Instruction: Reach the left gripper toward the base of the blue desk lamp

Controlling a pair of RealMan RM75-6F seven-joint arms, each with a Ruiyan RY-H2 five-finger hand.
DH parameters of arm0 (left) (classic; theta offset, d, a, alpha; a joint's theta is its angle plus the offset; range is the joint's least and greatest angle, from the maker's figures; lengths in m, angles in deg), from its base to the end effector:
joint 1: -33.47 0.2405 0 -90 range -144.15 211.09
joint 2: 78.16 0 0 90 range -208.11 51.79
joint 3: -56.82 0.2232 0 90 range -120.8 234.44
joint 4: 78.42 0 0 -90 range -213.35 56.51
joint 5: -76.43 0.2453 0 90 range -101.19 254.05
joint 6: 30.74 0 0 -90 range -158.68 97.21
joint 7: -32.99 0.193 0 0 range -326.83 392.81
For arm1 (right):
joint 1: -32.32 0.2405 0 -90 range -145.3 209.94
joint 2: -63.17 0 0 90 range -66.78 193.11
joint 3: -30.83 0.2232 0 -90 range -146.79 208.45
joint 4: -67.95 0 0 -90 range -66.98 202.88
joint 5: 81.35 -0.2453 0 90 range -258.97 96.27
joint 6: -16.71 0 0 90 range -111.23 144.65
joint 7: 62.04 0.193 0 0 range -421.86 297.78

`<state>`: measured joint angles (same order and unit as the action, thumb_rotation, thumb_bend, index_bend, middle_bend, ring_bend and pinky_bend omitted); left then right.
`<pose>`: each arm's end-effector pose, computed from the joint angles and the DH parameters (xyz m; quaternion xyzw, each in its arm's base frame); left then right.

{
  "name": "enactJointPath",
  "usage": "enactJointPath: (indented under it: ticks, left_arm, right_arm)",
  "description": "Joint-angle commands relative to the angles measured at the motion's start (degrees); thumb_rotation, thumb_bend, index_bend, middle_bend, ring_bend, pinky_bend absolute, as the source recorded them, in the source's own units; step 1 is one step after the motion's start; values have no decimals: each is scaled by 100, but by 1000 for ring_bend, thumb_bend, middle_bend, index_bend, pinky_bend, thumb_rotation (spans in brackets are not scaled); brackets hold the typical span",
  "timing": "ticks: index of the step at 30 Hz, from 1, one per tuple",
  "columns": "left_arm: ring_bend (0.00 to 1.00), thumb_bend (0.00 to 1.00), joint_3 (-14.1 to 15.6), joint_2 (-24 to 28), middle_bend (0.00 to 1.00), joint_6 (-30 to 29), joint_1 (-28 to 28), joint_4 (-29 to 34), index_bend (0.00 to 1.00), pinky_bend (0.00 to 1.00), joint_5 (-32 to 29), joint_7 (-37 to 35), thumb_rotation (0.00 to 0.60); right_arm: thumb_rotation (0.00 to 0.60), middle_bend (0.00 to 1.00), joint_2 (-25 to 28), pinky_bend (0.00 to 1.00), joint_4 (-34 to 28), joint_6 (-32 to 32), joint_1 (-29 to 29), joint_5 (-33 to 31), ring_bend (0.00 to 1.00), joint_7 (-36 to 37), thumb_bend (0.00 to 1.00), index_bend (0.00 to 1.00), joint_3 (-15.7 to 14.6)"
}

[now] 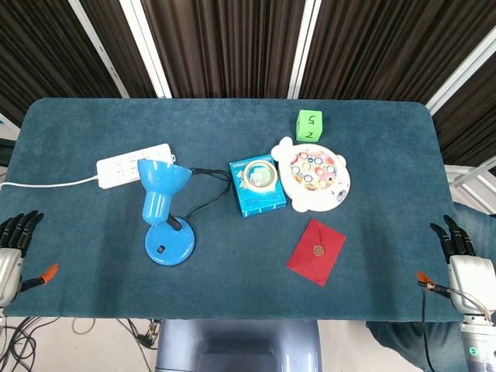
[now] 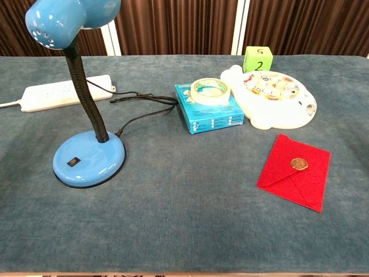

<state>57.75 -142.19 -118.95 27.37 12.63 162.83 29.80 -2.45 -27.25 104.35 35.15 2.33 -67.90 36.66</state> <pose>-0.2971 0.2212 0.1126 -0.5959 -0.3913 -0.4019 0.5747 -0.2869 -0.2309 0.1193 0.5623 -0.3730 0.3915 0.6256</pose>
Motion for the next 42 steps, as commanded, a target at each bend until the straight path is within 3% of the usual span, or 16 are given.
enactJointPath:
  ticks: [1,3,4,5,7,8,22,25,29,39,42]
  left_arm:
    - [0,195,-11,29,30,8,17,7,46,57,-1,-35,600]
    - [0,194,-9,57,29,19,26,21,46,51,8,-77,600]
    - [0,194,-11,68,29,18,31,23,46,47,12,-78,600]
    - [0,195,-12,75,30,19,36,25,46,41,15,-69,600]
    - [0,195,-13,81,30,30,40,33,46,33,20,-50,600]
    - [0,195,-9,87,30,45,39,37,46,30,26,-41,600]
    - [0,195,-9,160,29,171,43,121,46,29,58,15,600]
    - [0,194,-9,164,30,189,43,124,46,29,72,25,600]
    - [0,194,-10,164,30,198,47,128,46,33,94,44,600]
    - [10,205,27,95,57,356,-95,-5,34,177,385,-107,600]
    - [107,232,102,81,153,785,-301,-43,24,318,447,-251,600]
  right_arm:
    - [600,55,9,1000,-9,-7,2,-4,131,9,186,151,0]
    - [600,54,21,1000,-19,1,-1,0,131,24,185,151,3]
    - [600,53,28,895,-21,7,-3,5,130,36,185,151,5]
    - [600,52,35,725,-20,8,-3,11,129,50,185,151,4]
    - [600,47,50,141,-8,6,-1,25,117,72,187,151,1]
    - [600,43,57,14,1,2,2,36,108,83,186,151,-2]
    - [600,31,151,1,45,-54,38,197,85,142,185,151,-76]
    - [600,29,154,53,45,-63,41,189,82,144,186,151,-77]
    - [600,29,159,46,38,-71,45,186,80,133,185,151,-77]
    - [600,22,150,349,-9,-80,37,115,74,49,186,151,-68]
    - [600,19,161,416,-31,-67,27,77,67,53,185,151,-51]
